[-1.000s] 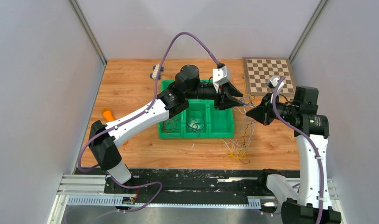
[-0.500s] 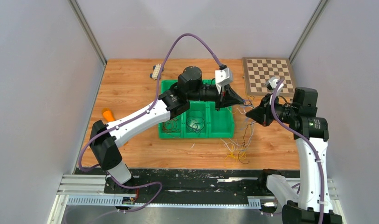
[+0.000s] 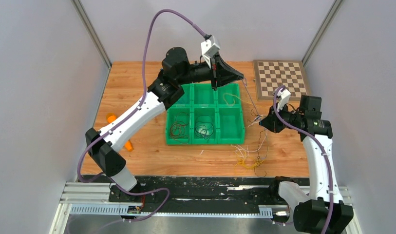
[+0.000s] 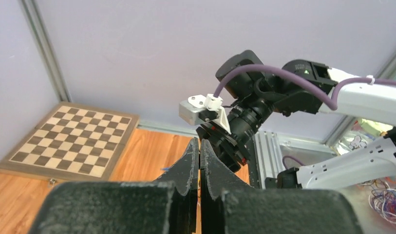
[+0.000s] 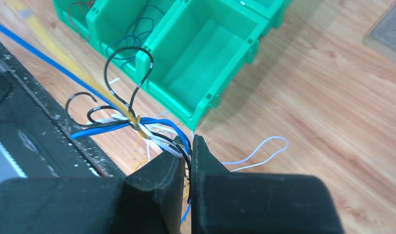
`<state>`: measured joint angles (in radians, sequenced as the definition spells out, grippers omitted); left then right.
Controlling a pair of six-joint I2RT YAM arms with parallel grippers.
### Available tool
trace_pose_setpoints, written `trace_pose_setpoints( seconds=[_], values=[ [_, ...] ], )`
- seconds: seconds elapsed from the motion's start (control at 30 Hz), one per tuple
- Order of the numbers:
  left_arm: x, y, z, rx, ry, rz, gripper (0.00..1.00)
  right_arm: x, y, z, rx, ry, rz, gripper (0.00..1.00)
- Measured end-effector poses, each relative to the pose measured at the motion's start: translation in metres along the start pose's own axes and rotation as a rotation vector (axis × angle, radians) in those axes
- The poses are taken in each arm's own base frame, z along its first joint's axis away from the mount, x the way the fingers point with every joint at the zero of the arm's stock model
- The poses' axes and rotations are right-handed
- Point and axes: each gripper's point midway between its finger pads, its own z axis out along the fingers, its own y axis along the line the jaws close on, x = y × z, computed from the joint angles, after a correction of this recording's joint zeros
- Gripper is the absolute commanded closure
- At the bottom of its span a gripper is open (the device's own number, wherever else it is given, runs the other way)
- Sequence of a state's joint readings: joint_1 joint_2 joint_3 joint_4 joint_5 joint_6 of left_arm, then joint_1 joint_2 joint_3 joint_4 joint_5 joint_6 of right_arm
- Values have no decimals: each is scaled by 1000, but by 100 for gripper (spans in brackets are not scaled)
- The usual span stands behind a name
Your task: Untangle the cables
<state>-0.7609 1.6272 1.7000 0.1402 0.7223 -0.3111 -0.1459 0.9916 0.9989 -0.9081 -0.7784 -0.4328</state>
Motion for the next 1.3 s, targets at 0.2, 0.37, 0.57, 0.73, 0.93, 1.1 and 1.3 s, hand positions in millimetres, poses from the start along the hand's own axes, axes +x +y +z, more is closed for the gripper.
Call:
trace_pose_setpoints(
  seconds=[0.2, 0.37, 0.57, 0.73, 0.93, 1.1, 1.3],
  values=[
    [-17, 12, -14, -30, 0, -34, 100, 5, -21, 5, 29, -14, -82, 89],
    [-98, 34, -43, -121, -150, 95, 100, 58, -58, 6, 121, 124, -30, 88],
    [-194, 26, -89, -196, -329, 304, 92, 83, -72, 1, 133, 194, -29, 100],
    [-151, 17, -91, -118, -205, 314, 46, 43, -48, -6, 17, 100, -13, 100],
    [7, 26, -88, -71, 83, 83, 54, -46, -6, -24, -130, -127, 48, 100],
    [104, -22, -66, 52, 237, -57, 58, -69, 20, -25, -262, -191, 251, 100],
    [116, -63, -29, 175, 197, -122, 55, -74, 54, -22, -374, -185, 377, 97]
  ],
)
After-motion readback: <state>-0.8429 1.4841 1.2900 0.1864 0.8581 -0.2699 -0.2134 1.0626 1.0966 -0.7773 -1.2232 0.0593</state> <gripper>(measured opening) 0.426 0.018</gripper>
